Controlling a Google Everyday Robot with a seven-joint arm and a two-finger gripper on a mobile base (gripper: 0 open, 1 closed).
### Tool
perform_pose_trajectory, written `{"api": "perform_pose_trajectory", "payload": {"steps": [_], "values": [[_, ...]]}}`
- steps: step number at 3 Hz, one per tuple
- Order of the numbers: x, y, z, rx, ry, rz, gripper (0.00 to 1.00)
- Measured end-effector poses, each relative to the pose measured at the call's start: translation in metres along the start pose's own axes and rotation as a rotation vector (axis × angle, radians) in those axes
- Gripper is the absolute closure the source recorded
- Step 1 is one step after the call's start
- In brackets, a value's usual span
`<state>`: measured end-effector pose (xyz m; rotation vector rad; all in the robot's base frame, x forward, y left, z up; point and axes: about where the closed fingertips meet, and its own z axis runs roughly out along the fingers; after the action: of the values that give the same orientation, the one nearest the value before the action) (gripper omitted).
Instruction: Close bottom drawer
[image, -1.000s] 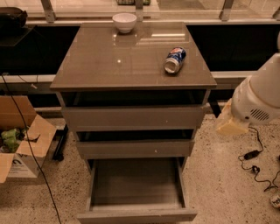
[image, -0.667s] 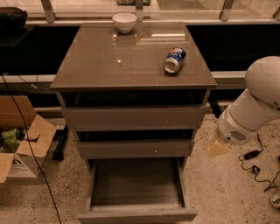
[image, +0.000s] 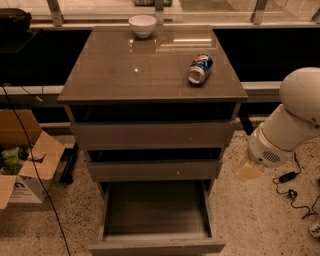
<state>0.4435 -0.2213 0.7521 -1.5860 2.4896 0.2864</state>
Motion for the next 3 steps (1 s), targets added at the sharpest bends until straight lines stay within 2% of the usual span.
{"api": "perform_pose_trajectory", "payload": {"steps": [1, 2, 3], "values": [[0.004, 0.006, 0.042, -0.081, -0.025, 0.068, 1.0], [0.015, 0.014, 0.107, -0.193, -0.047, 0.145, 1.0], [0.023, 0.014, 0.159, -0.256, -0.069, 0.181, 1.0]]}}
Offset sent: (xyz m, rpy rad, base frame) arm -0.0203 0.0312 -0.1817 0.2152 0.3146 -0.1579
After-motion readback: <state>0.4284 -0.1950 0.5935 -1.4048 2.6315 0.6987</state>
